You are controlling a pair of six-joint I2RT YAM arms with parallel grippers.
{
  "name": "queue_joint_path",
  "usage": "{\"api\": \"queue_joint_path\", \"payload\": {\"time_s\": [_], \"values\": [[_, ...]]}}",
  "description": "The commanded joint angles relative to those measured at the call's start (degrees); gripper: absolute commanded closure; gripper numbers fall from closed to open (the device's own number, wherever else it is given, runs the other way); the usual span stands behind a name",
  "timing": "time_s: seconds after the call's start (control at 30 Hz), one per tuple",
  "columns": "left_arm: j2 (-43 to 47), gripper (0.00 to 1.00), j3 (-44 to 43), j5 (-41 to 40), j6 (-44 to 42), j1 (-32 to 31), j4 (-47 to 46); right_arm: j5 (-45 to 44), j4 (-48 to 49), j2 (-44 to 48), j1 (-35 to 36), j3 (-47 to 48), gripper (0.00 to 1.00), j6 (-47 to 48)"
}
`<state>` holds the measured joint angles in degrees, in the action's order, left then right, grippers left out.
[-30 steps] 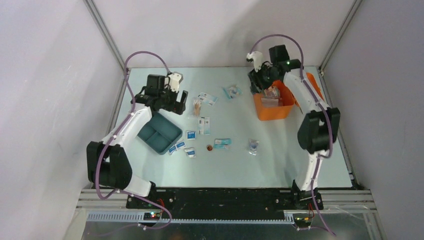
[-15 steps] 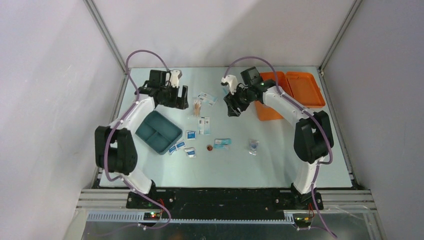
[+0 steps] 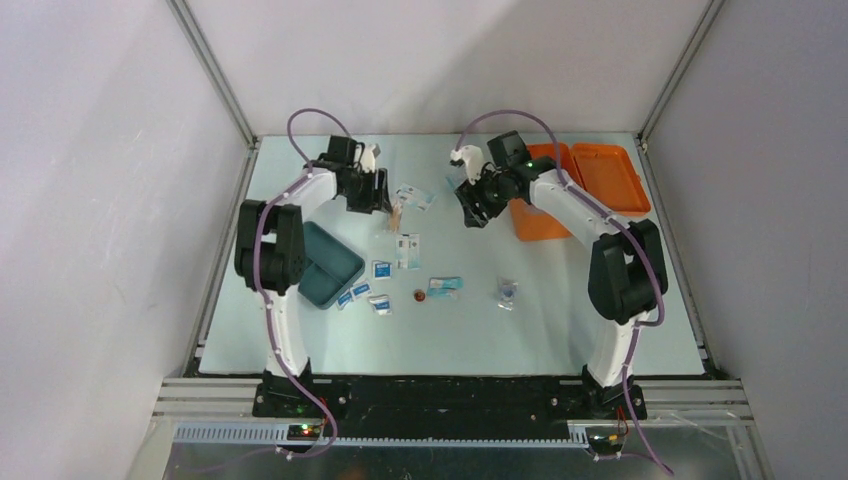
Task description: Organize the medicine kit
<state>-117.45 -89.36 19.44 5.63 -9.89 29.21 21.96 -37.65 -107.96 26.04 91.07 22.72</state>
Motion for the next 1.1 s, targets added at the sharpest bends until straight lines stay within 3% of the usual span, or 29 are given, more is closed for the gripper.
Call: {"api": "queue_joint_path", "payload": {"time_s": [0.0, 0.17, 0.27, 0.33, 0.57, 0.67, 0.8, 0.9, 1.0, 1.07], "values": [[-3.31, 0.37, -3.15, 2.52, 2.19, -1.61, -0.51, -1.46, -1.10, 6.30, -3.52, 2.12, 0.39, -1.13], [-5.54, 0.55, -4.04, 1.33, 1.74, -2.26, -0.83, -1.69, -2.19, 8.94, -5.84, 2.65, 0.39, -1.86], [-5.41, 0.85, -4.02, 1.96, 1.24, -2.27, -0.91, -1.95, -1.49, 9.53, -5.84, 2.42, 0.39, -1.85], [-4.95, 0.97, -3.98, 2.40, 1.03, -2.20, -0.91, -1.92, -1.16, 9.36, -5.69, 2.49, 0.39, -1.74], [1.84, 1.00, -2.99, 8.10, 1.08, -0.38, -0.90, -0.74, -0.58, 6.59, -4.92, 6.31, 0.39, -2.50], [7.37, 1.00, -2.45, 12.01, 0.95, 0.39, -0.94, 0.23, 0.40, 4.72, -4.15, 8.50, 0.25, -4.87], [12.10, 1.00, -4.62, 21.07, 1.53, 1.34, -1.68, 8.41, 1.23, 0.98, -3.85, 14.74, 0.20, -11.22], [14.66, 1.00, -5.40, 28.34, -0.03, 1.41, -4.86, 16.30, 3.95, -1.60, -4.44, 20.52, 0.22, -18.32], [16.85, 1.00, -5.74, 32.76, 0.41, 1.04, -10.21, 25.21, 10.34, -4.62, -5.08, 23.08, 0.33, -26.38], [16.97, 1.00, -6.76, 34.12, 2.18, 0.80, -12.66, 28.47, 15.47, -6.52, -5.20, 25.35, 0.35, -32.11]]}}
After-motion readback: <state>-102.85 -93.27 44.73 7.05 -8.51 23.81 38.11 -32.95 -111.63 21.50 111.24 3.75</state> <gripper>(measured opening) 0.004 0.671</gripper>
